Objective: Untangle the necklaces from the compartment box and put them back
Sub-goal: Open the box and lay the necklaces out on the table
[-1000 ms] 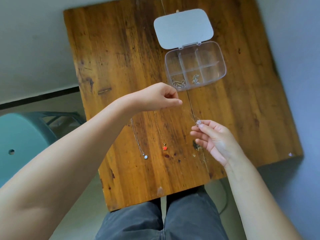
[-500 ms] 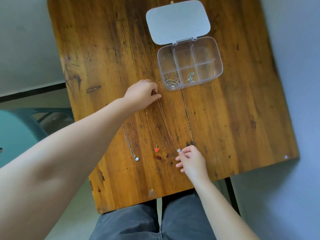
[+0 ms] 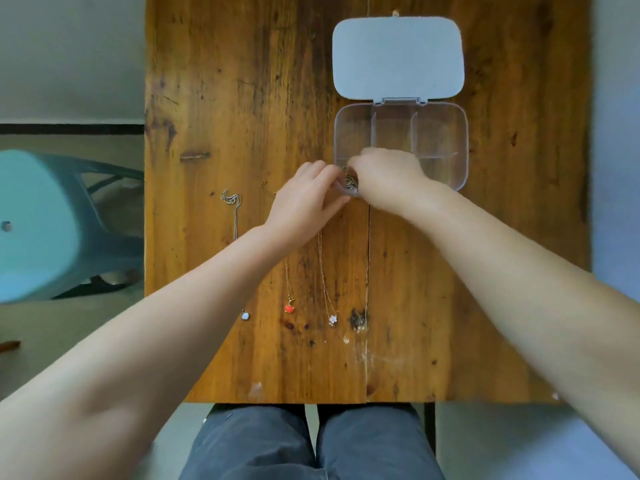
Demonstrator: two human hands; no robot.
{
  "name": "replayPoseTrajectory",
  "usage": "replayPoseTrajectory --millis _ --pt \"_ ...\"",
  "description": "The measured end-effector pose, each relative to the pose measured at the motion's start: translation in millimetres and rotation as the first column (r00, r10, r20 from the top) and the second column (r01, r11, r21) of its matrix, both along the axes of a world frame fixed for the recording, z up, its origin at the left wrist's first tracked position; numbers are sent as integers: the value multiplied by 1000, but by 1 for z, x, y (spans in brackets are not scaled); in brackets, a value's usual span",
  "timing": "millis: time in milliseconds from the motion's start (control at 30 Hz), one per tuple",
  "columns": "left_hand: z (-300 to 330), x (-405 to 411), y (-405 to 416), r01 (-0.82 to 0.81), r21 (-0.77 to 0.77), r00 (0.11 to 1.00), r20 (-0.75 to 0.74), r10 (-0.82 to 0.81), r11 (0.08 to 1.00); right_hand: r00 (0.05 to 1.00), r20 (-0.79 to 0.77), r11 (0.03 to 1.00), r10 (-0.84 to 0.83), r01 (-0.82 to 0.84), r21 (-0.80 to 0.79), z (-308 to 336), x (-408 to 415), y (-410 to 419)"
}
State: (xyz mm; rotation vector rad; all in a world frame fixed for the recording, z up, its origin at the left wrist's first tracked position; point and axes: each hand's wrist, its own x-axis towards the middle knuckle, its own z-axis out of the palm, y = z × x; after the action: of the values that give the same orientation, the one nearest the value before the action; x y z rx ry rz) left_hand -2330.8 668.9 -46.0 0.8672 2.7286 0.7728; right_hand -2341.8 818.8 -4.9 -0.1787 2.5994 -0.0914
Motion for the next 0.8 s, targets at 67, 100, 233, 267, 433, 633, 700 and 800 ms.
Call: replayPoseTrajectory --millis 67,100,233,267,433,633,700,800 --pt "0 0 2 -37 28 999 -21 37 999 994 44 995 100 -102 22 -1 0 -1" --pt "0 1 3 -45 32 999 -18 46 998 992 51 993 116 -117 17 -1 2 1" --pt "2 5 4 -84 18 996 -22 85 996 989 133 987 73 -52 -153 -3 1 9" --pt "2 4 5 -81 24 997 -13 81 996 984 176 977 32 6 -214 -4 -1 13" --pt "11 6 11 -145 -40 988 53 147 989 997 67 908 -44 68 -414 5 10 26" --pt "48 15 29 -67 227 952 305 -6 972 912 147 376 -384 300 -877 51 46 42" --pt "58 20 35 -116 301 878 476 -43 947 843 351 40 -408 401 -915 64 65 55" --pt "64 18 28 -116 274 762 642 -91 955 705 596 -294 -385 519 -803 62 105 71"
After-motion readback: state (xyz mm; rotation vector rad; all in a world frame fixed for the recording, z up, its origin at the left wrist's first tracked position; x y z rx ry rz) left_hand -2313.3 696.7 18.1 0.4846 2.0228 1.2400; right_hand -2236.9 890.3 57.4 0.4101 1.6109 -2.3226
